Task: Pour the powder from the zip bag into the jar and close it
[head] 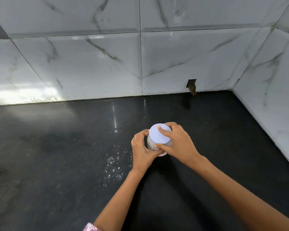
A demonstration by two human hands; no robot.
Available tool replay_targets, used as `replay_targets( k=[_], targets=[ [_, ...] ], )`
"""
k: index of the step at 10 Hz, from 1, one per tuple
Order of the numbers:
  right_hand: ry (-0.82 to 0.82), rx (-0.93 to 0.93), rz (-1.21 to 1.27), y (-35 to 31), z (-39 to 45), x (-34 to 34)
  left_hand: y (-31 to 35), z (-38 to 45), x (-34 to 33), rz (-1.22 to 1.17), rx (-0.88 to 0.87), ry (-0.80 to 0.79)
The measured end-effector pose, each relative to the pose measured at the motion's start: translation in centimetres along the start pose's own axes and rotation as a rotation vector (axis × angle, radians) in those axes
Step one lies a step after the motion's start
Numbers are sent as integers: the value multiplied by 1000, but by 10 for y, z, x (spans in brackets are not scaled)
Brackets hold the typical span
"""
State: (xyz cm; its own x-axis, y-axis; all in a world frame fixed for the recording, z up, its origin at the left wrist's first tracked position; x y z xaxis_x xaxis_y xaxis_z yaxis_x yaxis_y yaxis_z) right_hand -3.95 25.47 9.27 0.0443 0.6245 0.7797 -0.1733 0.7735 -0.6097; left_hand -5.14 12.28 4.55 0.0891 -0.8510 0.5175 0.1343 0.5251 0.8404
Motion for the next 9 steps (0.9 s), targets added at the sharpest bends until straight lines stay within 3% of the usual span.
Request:
replay_targets(
  k=[3,5,7,8,9],
  targets=[
    [13,-34,86,26,65,4,10,66,-14,148,-48,30],
    [-22,-68,121,29,76,0,14,70,-11,371,-207,-22],
    [-22,-54,36,26,57,-7,21,65,16,651,-354,20],
    [-15,-67,-43,21,49,-3,36,55,34,676,-394,80],
    [97,-27,-199,7,49,11,59,58,51,708,-447,150]
  ],
)
Point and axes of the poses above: each hand's wrist, its own z-axis towards the middle knuckle, its own x-axis out of the back of the hand, y = z × x, the point moved 8 cm from there along z, towards the middle knuckle, and after that the axes turned 12 degrees about z, right-handed, at the moved point
